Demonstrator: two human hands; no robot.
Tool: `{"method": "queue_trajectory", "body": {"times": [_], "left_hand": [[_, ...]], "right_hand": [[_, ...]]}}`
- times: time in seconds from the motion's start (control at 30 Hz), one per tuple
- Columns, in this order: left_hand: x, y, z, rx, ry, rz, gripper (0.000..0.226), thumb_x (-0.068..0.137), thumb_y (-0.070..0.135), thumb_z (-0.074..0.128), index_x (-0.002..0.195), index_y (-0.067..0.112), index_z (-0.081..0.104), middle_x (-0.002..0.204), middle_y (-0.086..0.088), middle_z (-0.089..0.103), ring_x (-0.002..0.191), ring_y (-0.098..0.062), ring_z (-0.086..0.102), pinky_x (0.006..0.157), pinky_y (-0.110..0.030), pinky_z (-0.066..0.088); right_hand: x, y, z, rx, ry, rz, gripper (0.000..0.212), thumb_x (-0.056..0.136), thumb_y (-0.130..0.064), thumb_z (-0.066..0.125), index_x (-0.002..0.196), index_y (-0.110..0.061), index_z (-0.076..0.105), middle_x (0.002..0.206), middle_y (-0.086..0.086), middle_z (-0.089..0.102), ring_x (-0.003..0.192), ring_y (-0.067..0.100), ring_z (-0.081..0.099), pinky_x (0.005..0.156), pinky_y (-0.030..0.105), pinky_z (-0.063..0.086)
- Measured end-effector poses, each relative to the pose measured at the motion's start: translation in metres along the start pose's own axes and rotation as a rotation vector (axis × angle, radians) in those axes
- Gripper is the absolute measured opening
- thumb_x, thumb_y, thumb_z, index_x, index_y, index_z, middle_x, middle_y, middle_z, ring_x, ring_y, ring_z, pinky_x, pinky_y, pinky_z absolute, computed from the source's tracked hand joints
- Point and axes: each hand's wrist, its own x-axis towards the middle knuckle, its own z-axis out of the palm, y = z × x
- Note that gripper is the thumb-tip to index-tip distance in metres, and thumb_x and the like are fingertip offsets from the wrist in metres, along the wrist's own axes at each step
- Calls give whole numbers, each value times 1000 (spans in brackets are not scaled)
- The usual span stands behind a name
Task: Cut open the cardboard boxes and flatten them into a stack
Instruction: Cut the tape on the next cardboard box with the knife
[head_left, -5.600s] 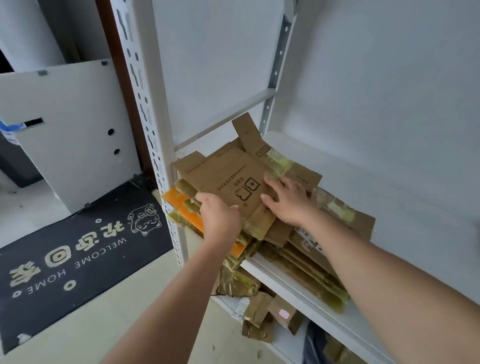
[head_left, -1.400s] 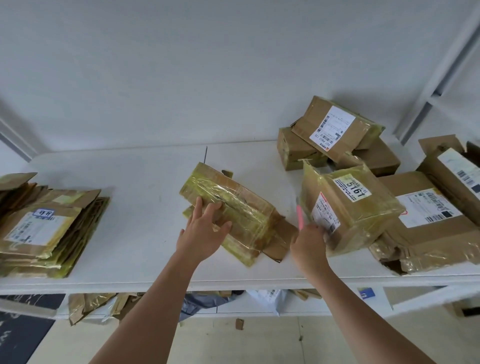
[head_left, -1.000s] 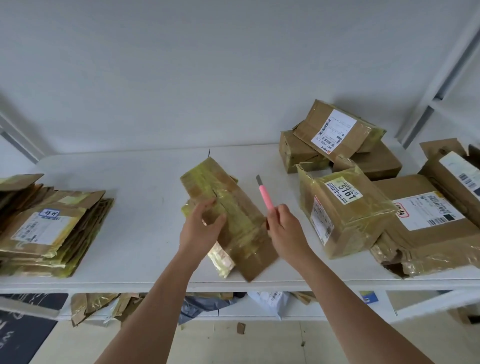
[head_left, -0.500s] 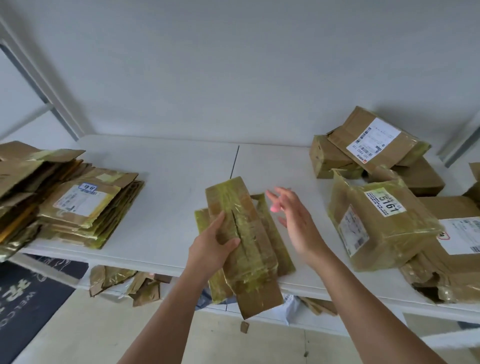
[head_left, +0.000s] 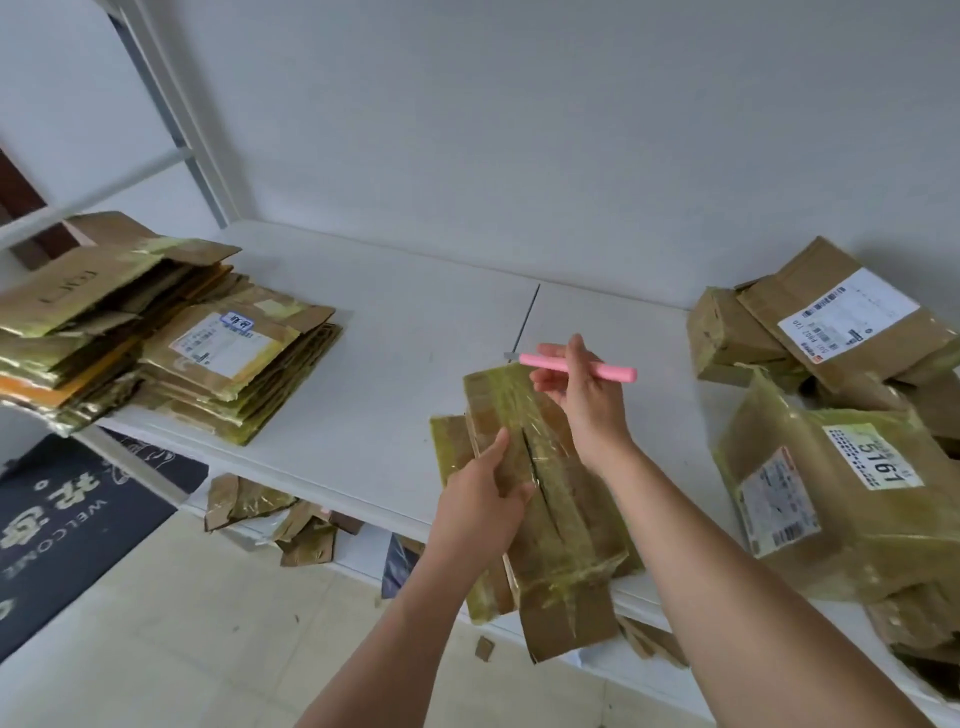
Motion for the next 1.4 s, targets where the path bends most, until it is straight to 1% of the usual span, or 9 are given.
{"method": "queue_trajectory", "body": {"times": [0.1, 0.2, 0.43, 0.63, 0.9, 1.1, 1.2, 1.3, 1.4], "left_hand": [[0, 3, 0, -6, -10, -13, 62, 98, 24, 55, 153, 36, 29, 106, 10, 66, 93, -15, 64, 83, -36, 57], [0, 1, 3, 72, -4, 11, 60, 101, 23, 48, 154, 38, 25, 115, -2, 67, 96, -21, 64, 87, -39, 54], [4, -7, 2, -16, -22, 16, 50, 105, 24, 41, 151, 40, 32, 87, -4, 66, 73, -30, 67, 70, -48, 59], [2, -11, 2, 26, 30, 43, 48, 104, 28, 44, 149, 44, 36, 83, -5, 70, 62, -26, 66, 73, -43, 57], [4, -14, 6, 54, 84, -2, 53, 103, 37, 44, 150, 50, 25, 79, -2, 69, 60, -20, 67, 74, -38, 57], [3, -11, 8, -51, 85, -52, 55, 100, 33, 52, 148, 51, 32, 80, 0, 62, 69, -27, 68, 73, -41, 60], [5, -12, 6, -154, 57, -97, 54, 98, 32, 58, 144, 51, 39, 85, -2, 63, 75, -32, 70, 69, -45, 61], [5, -10, 3, -214, 38, -145, 53, 96, 31, 62, 140, 52, 43, 96, -10, 65, 77, -35, 71, 60, -44, 61], [4, -8, 0, -265, 13, -162, 52, 96, 29, 63, 140, 50, 45, 102, 2, 60, 77, -25, 71, 54, -40, 61]], "right_hand": [[-3, 17, -8, -72, 28, -61, 9, 96, -17, 63, 91, -10, 67, 81, 4, 73, 72, 13, 66, 70, 27, 56], [-3, 21, -9, -153, 15, -137, 11, 94, -10, 64, 88, -3, 60, 83, 10, 74, 71, 17, 69, 64, 27, 57], [10, 26, 2, -286, 3, -271, 27, 101, -19, 52, 76, -16, 43, 74, 9, 72, 59, 9, 66, 55, 24, 50], [10, 31, 1, -330, -46, -335, 27, 103, -16, 49, 81, -2, 42, 76, 13, 71, 62, 5, 66, 56, 21, 51], [10, 30, 6, -433, -93, -384, 34, 100, -15, 52, 73, -26, 36, 75, -1, 68, 67, 11, 69, 57, 19, 48], [7, 25, 0, -425, -126, -353, 33, 100, -9, 50, 72, -17, 36, 63, -6, 59, 65, 8, 67, 56, 10, 41], [2, 23, -3, -433, -146, -346, 30, 99, -7, 50, 73, -11, 37, 59, 8, 58, 59, 2, 62, 53, 8, 38], [-6, 23, -9, -452, -172, -352, 28, 99, -7, 51, 74, -7, 38, 58, 15, 56, 56, 14, 61, 54, 14, 42], [-14, 20, -15, -479, -180, -342, 28, 98, -7, 51, 74, -7, 38, 59, 16, 54, 56, 19, 60, 50, 23, 42]]}}
